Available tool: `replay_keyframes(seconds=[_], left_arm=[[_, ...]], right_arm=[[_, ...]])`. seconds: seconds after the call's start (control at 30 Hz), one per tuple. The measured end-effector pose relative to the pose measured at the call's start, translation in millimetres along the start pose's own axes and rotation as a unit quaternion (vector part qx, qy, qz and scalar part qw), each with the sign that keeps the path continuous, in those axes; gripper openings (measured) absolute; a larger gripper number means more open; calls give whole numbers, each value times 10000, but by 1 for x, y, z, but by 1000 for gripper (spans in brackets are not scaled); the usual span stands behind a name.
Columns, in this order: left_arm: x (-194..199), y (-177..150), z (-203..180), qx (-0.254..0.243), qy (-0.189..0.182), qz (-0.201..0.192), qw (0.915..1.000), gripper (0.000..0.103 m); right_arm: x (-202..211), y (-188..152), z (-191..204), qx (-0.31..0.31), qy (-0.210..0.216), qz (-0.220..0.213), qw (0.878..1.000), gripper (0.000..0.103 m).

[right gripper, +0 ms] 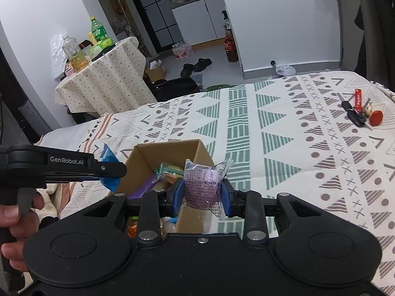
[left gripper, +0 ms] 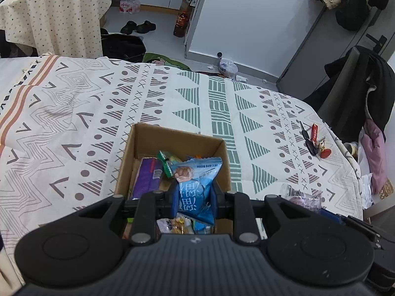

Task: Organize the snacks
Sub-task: 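Carry both packets over the cardboard box and open both grippers to drop them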

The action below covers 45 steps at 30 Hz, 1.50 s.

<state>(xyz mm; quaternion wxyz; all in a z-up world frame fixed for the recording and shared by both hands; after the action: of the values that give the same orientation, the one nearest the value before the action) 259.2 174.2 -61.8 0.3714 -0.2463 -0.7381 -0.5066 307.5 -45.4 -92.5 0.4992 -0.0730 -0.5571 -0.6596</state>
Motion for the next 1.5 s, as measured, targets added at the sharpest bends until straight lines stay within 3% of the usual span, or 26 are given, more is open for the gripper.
replay_keyframes(seconds=[0.3,0.8,0.9,1.0,1.3,1.5], left_arm=[[-1,18,15,191,-6,-131,9997,29],[18,10,46,222,323,-61,9992,68],[24,7,50,239,373,-79,9990,74],[29,5,52,252,382,-67,9989,75],[43,-6,46,142,422,-56,9990,83],[54,-15,34,6,396,-141,9991,94]], right_arm=[[-9,8,22,132,101,41,9999,31],[-17,19,59,216,324,20,9992,32],[-16,24,63,138,401,-19,9991,37],[-11,26,60,21,347,-122,9993,58],[16,12,41,-164,105,-108,9998,59],[39,-1,26,-269,11,-117,9996,60]])
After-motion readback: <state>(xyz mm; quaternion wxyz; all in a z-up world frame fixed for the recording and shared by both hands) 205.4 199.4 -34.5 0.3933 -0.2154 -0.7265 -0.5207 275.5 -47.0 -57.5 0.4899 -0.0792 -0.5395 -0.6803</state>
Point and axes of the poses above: each gripper's, at about its wrist camera, not at the fingertips, and x roughly against the way its jaws point, z to its left, y to its top, the point moved 2 cm from there along -x, roughly the way its jaws point, and after that the axes turned 4 degrees about -x, right-handed, at the moved point
